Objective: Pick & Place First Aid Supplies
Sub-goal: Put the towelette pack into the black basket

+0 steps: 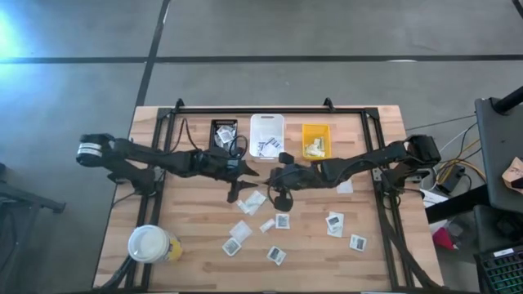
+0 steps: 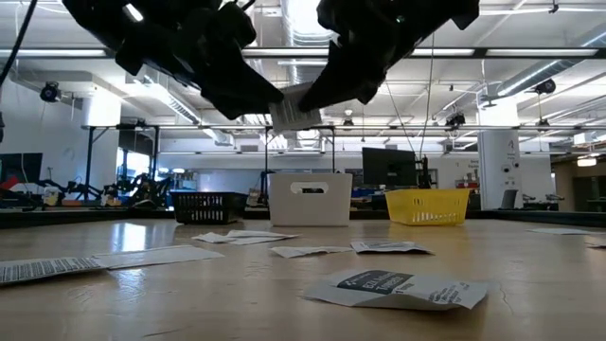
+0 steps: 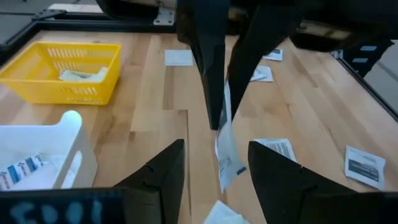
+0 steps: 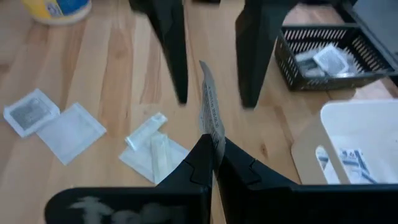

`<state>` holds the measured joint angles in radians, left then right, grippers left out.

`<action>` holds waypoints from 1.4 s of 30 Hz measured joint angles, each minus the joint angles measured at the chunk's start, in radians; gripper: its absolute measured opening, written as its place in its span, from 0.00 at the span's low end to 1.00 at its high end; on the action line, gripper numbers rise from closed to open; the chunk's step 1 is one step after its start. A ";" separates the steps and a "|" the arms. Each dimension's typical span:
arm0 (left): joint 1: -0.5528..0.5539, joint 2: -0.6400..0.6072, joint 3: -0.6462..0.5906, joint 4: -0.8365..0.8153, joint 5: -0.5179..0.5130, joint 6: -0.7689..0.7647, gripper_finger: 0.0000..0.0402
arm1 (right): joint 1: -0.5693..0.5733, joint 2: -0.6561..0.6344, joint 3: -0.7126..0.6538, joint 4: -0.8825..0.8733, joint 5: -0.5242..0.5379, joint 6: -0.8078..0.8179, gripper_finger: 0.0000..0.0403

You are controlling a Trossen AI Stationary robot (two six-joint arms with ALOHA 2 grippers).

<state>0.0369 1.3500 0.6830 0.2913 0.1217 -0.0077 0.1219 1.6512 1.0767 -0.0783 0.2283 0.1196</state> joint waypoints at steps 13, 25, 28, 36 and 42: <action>0.000 -0.008 0.000 0.005 0.020 -0.045 0.09 | 0.000 0.001 0.000 0.010 0.006 0.000 0.02; 0.000 -0.009 0.000 -0.031 0.023 -0.042 0.01 | 0.000 0.002 0.002 0.007 0.006 0.036 0.05; 0.000 -0.008 0.000 -0.041 0.023 -0.037 0.00 | -0.002 0.002 0.003 0.007 0.007 0.089 0.12; 0.005 -0.032 0.005 -0.150 -0.095 0.014 0.00 | -0.004 -0.039 0.037 -0.135 0.037 0.115 0.28; 0.027 -0.116 0.037 -0.360 -0.377 0.058 0.00 | -0.004 -0.108 0.060 -0.297 0.037 0.159 0.32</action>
<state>0.0641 1.2339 0.7196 -0.0691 -0.2552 0.0505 0.1177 1.5430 1.1370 -0.3752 0.2653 0.2784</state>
